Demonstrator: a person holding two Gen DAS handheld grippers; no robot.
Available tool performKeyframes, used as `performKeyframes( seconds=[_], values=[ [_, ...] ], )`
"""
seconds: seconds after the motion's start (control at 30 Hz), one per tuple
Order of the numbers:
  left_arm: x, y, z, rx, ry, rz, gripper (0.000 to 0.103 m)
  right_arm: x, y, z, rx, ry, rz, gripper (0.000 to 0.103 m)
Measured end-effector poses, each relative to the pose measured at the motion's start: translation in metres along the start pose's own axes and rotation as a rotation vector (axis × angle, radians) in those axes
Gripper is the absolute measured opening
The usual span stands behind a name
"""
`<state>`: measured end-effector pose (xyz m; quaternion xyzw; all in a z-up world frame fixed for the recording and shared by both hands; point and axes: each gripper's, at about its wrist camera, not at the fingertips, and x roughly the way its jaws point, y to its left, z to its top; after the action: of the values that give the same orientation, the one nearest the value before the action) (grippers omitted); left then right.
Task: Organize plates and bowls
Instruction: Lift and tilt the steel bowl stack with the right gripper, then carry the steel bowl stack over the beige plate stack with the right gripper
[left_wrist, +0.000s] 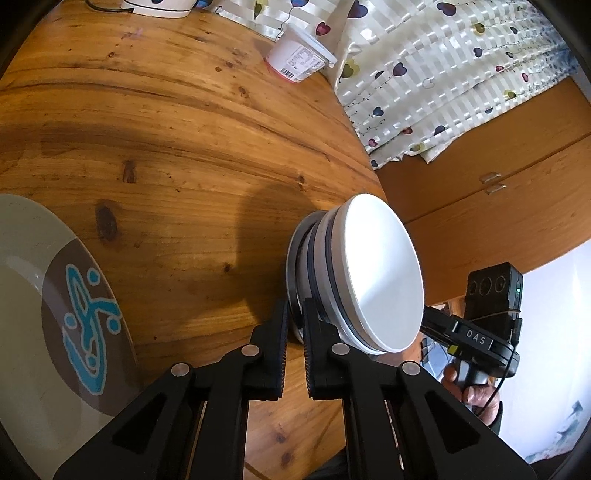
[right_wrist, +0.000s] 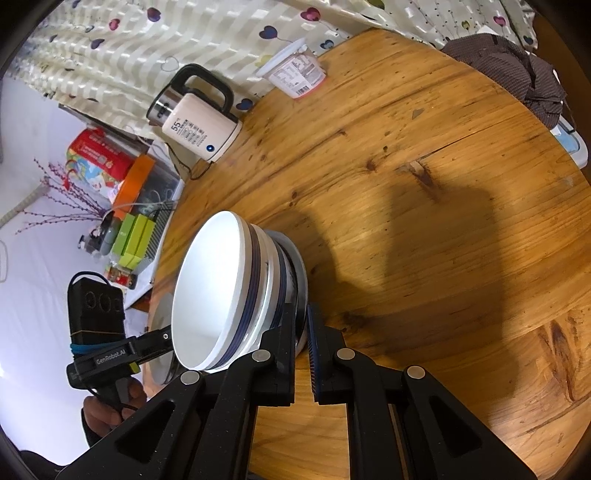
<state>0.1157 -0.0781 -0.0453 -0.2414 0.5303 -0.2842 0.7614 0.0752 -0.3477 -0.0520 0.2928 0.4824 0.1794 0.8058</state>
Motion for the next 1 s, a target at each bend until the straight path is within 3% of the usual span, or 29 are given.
performKeyframes(
  seconds=[1.0],
  values=[
    [-0.019,-0.007,0.003,0.025,-0.055,0.001,0.005,-0.007,0.016,0.004,-0.024,-0.015,0.002,0.008]
  ],
)
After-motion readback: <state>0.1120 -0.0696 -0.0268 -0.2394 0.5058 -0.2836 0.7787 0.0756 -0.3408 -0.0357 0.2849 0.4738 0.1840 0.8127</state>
